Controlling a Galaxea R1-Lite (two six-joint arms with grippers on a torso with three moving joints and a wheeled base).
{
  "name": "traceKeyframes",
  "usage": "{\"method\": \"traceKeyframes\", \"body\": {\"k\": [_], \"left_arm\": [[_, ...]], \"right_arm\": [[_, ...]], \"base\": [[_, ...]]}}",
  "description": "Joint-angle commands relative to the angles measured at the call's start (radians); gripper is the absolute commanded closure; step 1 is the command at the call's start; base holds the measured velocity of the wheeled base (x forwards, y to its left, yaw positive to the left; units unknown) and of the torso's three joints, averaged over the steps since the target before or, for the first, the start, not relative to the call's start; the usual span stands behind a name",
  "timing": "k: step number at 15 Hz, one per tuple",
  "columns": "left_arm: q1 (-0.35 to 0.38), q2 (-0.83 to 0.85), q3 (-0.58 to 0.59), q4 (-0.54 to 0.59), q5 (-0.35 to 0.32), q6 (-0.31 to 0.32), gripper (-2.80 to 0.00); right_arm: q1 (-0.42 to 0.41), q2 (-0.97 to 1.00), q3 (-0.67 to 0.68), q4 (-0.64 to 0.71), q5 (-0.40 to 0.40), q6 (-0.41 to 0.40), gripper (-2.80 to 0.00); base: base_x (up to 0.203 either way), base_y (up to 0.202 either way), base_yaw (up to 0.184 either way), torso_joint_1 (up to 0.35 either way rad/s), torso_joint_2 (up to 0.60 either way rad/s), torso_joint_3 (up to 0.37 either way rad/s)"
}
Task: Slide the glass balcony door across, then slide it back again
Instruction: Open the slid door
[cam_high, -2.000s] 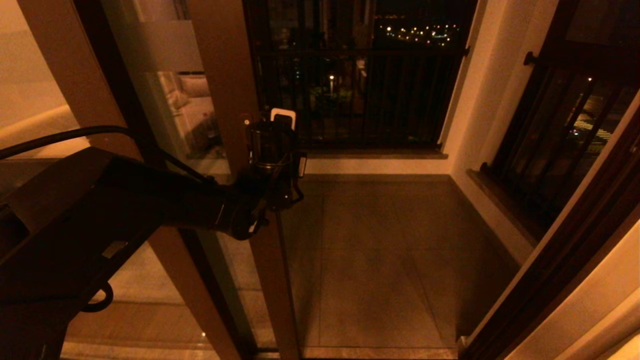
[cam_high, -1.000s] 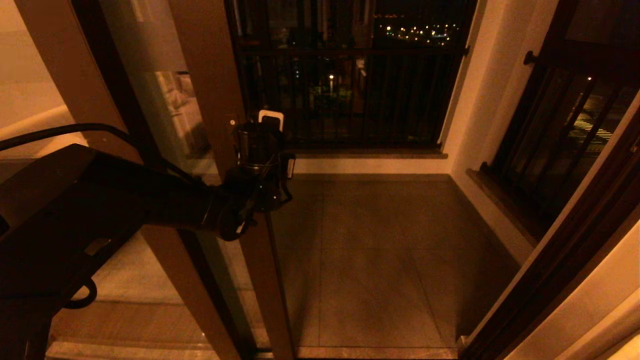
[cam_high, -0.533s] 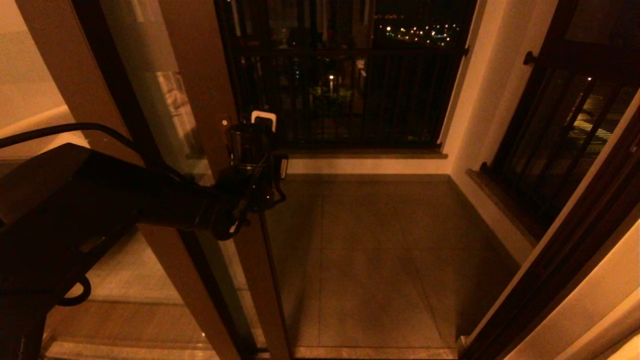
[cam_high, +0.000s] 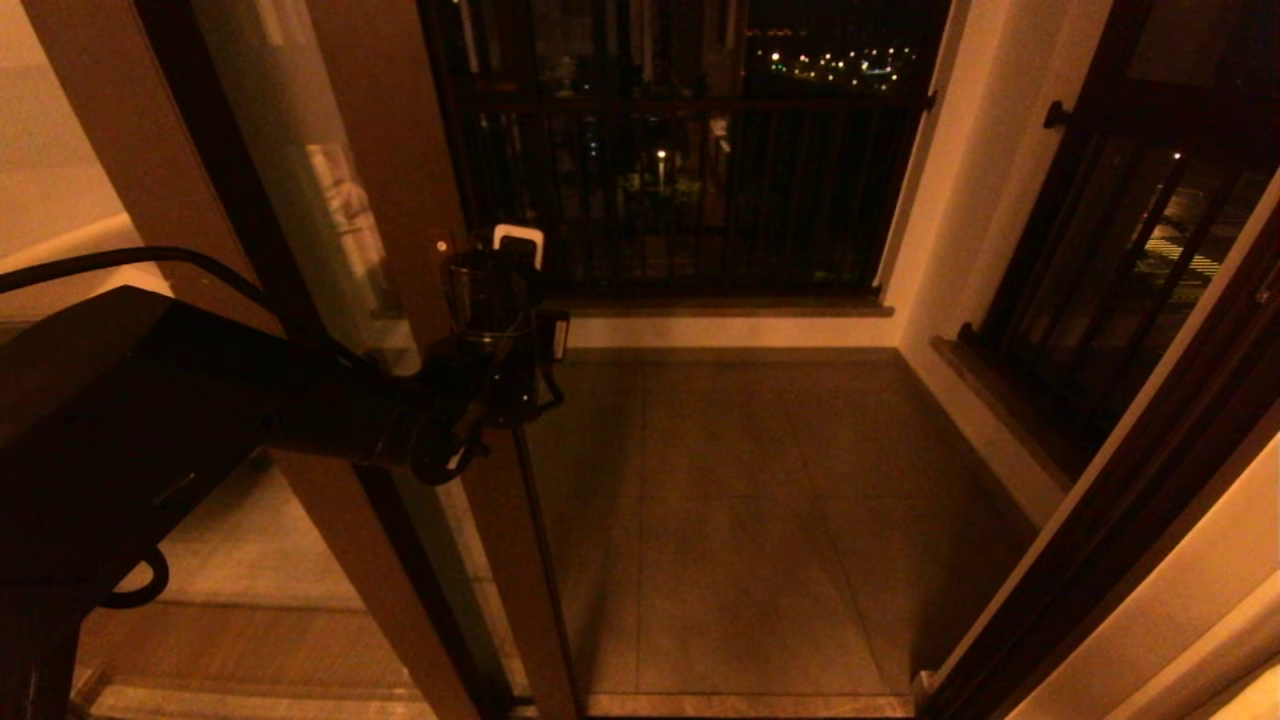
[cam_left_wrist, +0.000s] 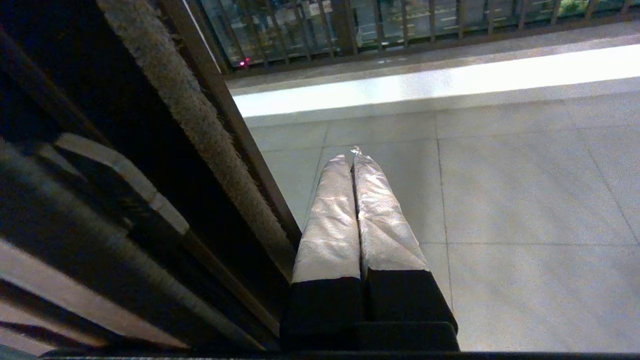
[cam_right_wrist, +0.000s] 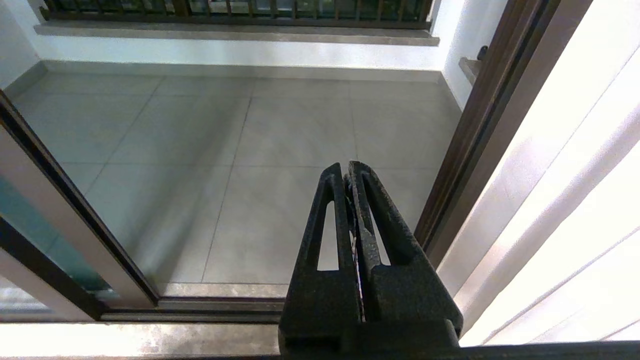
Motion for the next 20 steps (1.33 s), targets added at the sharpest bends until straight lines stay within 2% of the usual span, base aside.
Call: {"method": "traceKeyframes", "body": {"k": [1,10,20], "left_arm": [[0.006,0.002,0.0,-0.003,0.01,0.002,0.0],[0.024,0.001,0.003,-0.003,0.009,0.002,0.0],[0.071,-0.005,0.057,-0.045,0.001,0.003,0.0]], "right_arm": [[0.001,0.002,0.0,0.0,0.001,-0.001,0.0],[-0.001,0.002,0.0,0.0,0.001,-0.001,0.0],[0.001,0.002,0.0,0.0,0.001,-0.001,0.0]], "base": [[0.0,0.0,0.0,0.0,0.0,0.0],[0.0,0.0,0.0,0.0,0.0,0.0],[0.0,0.0,0.0,0.0,0.0,0.0]]}}
